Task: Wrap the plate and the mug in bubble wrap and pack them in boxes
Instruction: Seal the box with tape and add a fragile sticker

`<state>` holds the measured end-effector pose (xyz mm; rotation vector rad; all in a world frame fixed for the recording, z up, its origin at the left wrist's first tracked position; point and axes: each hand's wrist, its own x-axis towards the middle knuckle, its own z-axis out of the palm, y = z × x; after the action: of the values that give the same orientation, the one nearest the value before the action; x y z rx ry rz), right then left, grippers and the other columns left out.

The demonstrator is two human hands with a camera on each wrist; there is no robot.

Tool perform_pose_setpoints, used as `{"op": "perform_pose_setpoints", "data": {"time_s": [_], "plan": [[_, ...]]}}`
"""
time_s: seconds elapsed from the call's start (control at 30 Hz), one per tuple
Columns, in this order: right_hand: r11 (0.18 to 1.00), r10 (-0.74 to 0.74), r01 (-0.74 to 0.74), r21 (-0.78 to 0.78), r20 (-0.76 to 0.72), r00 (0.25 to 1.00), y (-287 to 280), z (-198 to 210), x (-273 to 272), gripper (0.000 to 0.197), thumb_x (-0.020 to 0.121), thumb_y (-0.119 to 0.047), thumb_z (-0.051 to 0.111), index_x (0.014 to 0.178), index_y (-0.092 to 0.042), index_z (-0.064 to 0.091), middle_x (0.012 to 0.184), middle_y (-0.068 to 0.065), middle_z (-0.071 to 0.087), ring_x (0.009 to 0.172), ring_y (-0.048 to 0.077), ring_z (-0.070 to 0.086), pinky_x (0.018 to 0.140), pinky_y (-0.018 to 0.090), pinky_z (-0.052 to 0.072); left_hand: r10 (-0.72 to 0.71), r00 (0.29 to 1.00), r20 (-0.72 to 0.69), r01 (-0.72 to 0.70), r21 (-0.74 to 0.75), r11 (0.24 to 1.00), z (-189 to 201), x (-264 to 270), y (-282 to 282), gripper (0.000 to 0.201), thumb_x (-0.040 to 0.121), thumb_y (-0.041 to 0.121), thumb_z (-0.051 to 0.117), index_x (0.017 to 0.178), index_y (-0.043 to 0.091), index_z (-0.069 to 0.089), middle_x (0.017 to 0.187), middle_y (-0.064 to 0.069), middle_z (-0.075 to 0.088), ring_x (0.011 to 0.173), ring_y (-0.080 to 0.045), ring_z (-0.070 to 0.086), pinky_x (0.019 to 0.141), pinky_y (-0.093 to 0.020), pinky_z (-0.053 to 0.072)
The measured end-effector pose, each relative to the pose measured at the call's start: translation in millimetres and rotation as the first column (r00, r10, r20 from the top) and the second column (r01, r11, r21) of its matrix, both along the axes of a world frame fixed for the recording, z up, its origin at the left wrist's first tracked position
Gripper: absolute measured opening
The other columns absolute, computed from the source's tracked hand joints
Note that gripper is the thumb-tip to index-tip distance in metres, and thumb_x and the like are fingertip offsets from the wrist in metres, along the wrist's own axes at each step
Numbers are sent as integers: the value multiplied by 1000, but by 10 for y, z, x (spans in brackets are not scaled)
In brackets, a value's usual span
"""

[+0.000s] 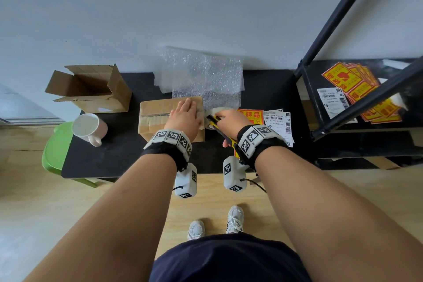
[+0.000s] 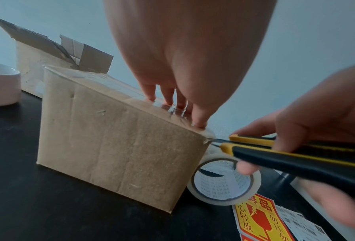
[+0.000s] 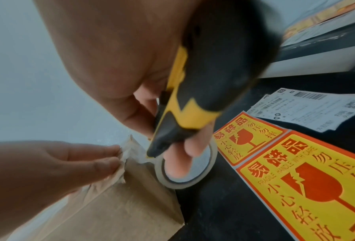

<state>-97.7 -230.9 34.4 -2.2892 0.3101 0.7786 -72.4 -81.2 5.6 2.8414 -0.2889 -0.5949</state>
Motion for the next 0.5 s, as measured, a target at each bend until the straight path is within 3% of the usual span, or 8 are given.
{"op": "perform_pose_setpoints", "data": {"time_s": [0.07, 0.13, 0.2, 0.33, 0.43, 0.5], "plan": [[990, -130, 124, 63, 93, 987, -98, 1, -4, 44, 89, -11, 41, 131, -20, 53, 96, 6, 64, 56, 26, 70, 57, 34, 56, 26, 999, 21, -25, -14, 1000, 1, -20, -16, 60, 103, 30, 35, 154, 14, 8, 162, -2, -1, 149, -21, -2, 122, -42, 7], [958, -283, 271, 92, 163, 945, -213, -26, -22, 43, 90, -14, 41, 131, -22, 52, 92, 0, 60, 49, 24, 66, 45, 28, 51, 56, 997, 54, -54, -34, 998, 1, -48, -36, 58, 102, 31, 34, 154, 15, 12, 162, -1, 4, 149, -20, 1, 122, -41, 8], [932, -363, 356, 74, 185, 913, -330, -86, -31, 45, 91, -18, 41, 133, -28, 48, 90, -4, 59, 53, 23, 65, 48, 28, 52, 85, 993, 82, -80, -64, 995, -9, -65, -52, 56, 102, 31, 31, 154, 15, 17, 162, -1, 8, 149, -19, 4, 122, -40, 7], [942, -332, 336, -16, 131, 934, -505, -354, -45, 55, 94, -22, 38, 146, -40, 36, 115, -2, 56, 76, 18, 59, 61, 28, 47, 120, 985, 122, -108, -98, 989, -58, -71, -56, 54, 102, 33, 29, 152, 15, 24, 161, 0, 15, 149, -18, 8, 122, -39, 8], [947, -280, 284, -150, 51, 959, -590, -538, -71, 67, 86, -19, 41, 145, -50, 31, 144, 12, 41, 108, 33, 59, 73, 37, 54, 133, 981, 138, -120, -104, 987, -76, -81, -49, 54, 101, 35, 29, 152, 17, 24, 161, 1, 15, 149, -16, 8, 122, -38, 9], [946, -214, 206, -249, -4, 977, -640, -640, -84, 66, 90, -14, 44, 146, -46, 31, 149, 17, 29, 112, 36, 55, 73, 37, 53, 141, 977, 158, -125, -107, 986, -75, -98, -45, 55, 100, 35, 32, 152, 18, 25, 161, 2, 16, 148, -16, 9, 121, -37, 10]]}}
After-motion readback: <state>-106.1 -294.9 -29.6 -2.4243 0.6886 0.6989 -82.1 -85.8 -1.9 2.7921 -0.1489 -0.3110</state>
